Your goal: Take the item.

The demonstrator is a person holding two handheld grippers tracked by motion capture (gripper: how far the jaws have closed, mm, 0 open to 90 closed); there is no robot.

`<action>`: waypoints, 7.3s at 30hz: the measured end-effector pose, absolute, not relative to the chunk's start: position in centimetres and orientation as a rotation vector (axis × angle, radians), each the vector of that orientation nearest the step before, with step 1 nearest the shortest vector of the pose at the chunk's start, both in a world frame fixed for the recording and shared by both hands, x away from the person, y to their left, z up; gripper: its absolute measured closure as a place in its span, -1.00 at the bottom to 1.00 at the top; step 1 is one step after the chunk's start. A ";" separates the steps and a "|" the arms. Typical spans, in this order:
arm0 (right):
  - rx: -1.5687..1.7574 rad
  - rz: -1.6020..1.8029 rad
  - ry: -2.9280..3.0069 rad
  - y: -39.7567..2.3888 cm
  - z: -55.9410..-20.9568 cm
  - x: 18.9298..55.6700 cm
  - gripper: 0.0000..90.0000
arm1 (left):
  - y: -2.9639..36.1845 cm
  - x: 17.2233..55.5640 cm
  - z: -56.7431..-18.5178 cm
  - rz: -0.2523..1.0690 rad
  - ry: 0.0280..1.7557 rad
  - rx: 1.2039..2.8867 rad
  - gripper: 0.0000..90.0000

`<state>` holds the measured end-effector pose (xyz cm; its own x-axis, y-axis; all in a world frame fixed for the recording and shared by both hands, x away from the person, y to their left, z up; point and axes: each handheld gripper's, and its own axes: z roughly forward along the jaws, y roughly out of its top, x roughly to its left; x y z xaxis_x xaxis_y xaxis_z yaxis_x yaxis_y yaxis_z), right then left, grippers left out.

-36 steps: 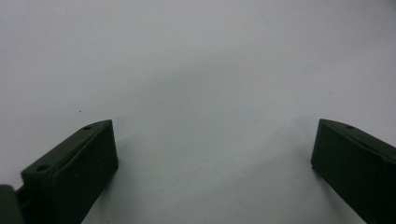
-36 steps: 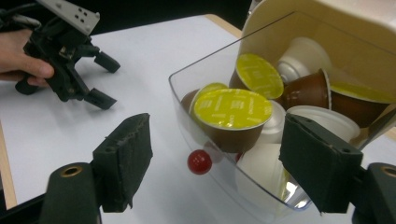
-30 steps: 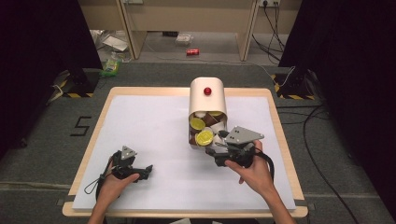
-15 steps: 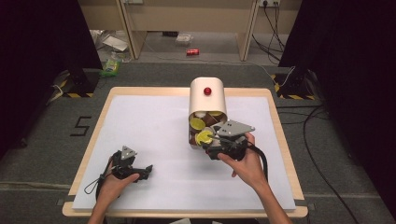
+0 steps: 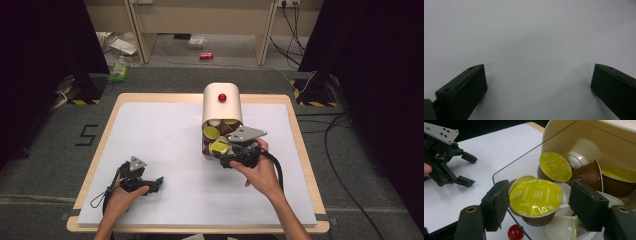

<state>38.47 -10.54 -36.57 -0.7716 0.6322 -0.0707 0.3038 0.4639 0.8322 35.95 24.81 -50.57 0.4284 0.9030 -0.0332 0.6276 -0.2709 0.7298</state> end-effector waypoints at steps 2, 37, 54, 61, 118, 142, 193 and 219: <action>0.799 1.231 2.353 -10.6 -36.6 38.6 -0.27 | 24.8 36.0 -50.6 0.519 1.289 2.002 -1.00; 0.922 1.301 2.389 -10.7 -37.8 40.0 -0.14 | 24.8 36.0 -50.6 0.520 1.289 2.002 -1.00; 0.919 1.356 2.345 -11.4 -36.6 39.5 -0.11 | 24.8 36.0 -50.6 0.518 1.289 2.001 -1.00; 0.912 1.379 2.315 -12.6 -35.5 39.0 -0.11 | 24.8 36.0 -50.6 0.518 1.289 2.001 -1.00; 1.212 1.131 2.174 -23.3 -40.4 42.1 -0.11 | 24.8 36.0 -50.6 0.519 1.289 2.002 -1.00; 1.292 0.996 2.265 -23.0 -45.4 43.9 -0.11 | 24.8 36.0 -50.6 0.519 1.289 2.001 -1.00; 1.290 1.101 2.219 -22.6 -44.8 42.8 -0.57 | 24.8 36.0 -50.6 0.517 1.289 1.999 -1.00; 1.267 1.048 2.248 -23.9 -45.6 38.6 -0.62 | 24.9 36.0 -50.6 0.514 1.288 2.006 -1.00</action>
<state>38.61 -23.95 -45.57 -0.5359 0.8428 0.0500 0.5802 0.3246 0.7470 35.97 24.87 -50.55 0.4301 0.9021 -0.0356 0.6293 -0.2712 0.7283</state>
